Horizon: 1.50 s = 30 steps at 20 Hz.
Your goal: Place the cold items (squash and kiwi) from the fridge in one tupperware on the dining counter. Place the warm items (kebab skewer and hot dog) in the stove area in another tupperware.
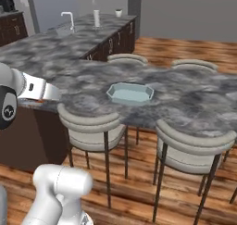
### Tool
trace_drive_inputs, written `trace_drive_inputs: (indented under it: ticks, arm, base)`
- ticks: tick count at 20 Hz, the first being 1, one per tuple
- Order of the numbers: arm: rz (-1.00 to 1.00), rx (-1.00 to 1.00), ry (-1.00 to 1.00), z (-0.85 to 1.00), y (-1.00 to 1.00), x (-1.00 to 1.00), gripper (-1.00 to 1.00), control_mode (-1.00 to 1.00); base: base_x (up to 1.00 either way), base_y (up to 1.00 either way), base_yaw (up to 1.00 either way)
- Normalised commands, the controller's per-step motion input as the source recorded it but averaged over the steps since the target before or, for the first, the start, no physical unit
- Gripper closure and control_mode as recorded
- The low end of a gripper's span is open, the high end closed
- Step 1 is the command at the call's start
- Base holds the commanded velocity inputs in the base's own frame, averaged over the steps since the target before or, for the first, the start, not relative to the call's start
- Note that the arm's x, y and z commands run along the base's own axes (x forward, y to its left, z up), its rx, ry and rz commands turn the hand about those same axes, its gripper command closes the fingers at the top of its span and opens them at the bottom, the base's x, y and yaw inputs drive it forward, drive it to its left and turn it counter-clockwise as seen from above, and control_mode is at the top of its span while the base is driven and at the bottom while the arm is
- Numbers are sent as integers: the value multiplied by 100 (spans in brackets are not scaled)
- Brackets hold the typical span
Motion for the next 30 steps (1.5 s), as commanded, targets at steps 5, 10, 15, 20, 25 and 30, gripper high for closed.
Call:
trace_drive_inputs:
  ticks: [5, 10, 15, 20, 25, 30]
  arm:
    - [0, 0, 0, 0, 0, 0, 100, 100]
    - [0, 0, 0, 0, 0, 0, 100, 100]
    - [0, 0, 0, 0, 0, 0, 100, 100]
    - [0, 0, 0, 0, 0, 0, 100, 100]
    - [0, 0, 0, 0, 0, 0, 100, 100]
    - [0, 0, 0, 0, 0, 0, 100, 100]
  base:
    - [0, -100, -3]
    - [0, -100, -3]
    - [0, -100, -2]
    - [10, -100, -2]
    - [31, -100, -3]
    - [67, -79, -12]
